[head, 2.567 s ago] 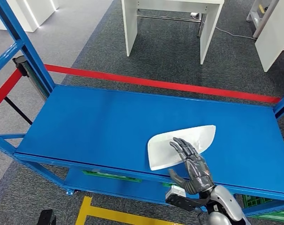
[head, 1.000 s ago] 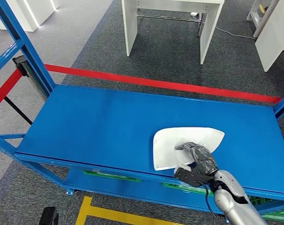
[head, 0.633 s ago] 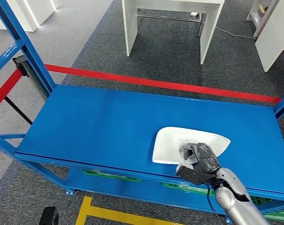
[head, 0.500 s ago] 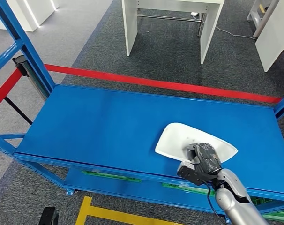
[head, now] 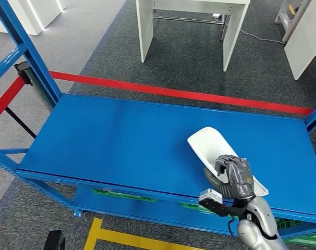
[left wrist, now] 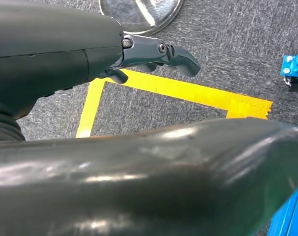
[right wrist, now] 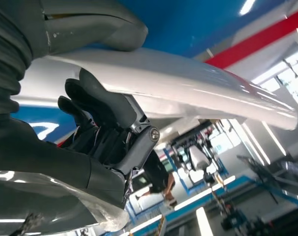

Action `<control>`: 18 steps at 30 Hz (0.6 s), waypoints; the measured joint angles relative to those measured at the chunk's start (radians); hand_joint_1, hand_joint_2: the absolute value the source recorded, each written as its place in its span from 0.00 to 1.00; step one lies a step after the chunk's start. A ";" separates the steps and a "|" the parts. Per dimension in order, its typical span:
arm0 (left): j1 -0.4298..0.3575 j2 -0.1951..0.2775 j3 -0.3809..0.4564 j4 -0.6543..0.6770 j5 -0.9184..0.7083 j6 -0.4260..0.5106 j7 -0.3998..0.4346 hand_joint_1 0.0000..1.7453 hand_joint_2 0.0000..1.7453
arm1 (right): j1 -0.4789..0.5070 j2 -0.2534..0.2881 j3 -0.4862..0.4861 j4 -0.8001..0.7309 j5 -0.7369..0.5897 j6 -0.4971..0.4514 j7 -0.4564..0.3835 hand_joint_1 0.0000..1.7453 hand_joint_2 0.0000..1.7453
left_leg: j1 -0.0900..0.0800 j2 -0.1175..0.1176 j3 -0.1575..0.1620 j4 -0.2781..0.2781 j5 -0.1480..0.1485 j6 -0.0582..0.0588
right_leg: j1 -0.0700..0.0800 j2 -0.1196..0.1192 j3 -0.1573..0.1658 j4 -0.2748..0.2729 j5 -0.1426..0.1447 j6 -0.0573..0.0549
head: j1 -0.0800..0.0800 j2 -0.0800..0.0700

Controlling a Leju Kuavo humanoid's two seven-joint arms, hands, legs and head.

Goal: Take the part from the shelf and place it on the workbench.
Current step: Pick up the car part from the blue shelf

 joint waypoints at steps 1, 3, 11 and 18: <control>0.001 0.000 0.000 0.000 0.002 0.001 -0.001 0.00 0.00 | 0.009 0.005 -0.005 -0.013 0.001 -0.012 -0.005 1.00 1.00 | 0.000 0.000 0.000 0.000 0.000 0.000 | 0.000 0.000 0.000 0.000 0.000 0.000 | 0.000 0.000; 0.001 0.000 0.000 0.000 0.006 0.002 -0.003 0.00 0.00 | 0.024 0.013 -0.012 -0.037 0.002 -0.028 -0.010 1.00 1.00 | 0.000 0.000 0.000 0.000 0.000 0.000 | 0.000 0.000 0.000 0.000 0.000 0.000 | 0.000 0.000; 0.002 0.000 0.000 0.000 0.007 0.004 -0.009 0.00 0.00 | 0.056 0.028 -0.029 -0.086 -0.003 -0.045 -0.020 1.00 1.00 | 0.000 0.000 0.000 0.000 0.000 0.000 | 0.000 0.000 0.000 0.000 0.000 0.000 | 0.000 0.000; 0.002 0.000 0.000 0.000 0.009 0.014 -0.016 0.00 0.00 | 0.087 0.056 -0.043 -0.169 -0.027 -0.150 -0.095 1.00 1.00 | 0.000 0.000 0.000 0.000 0.000 0.000 | 0.000 0.000 0.000 0.000 0.000 0.000 | 0.000 0.000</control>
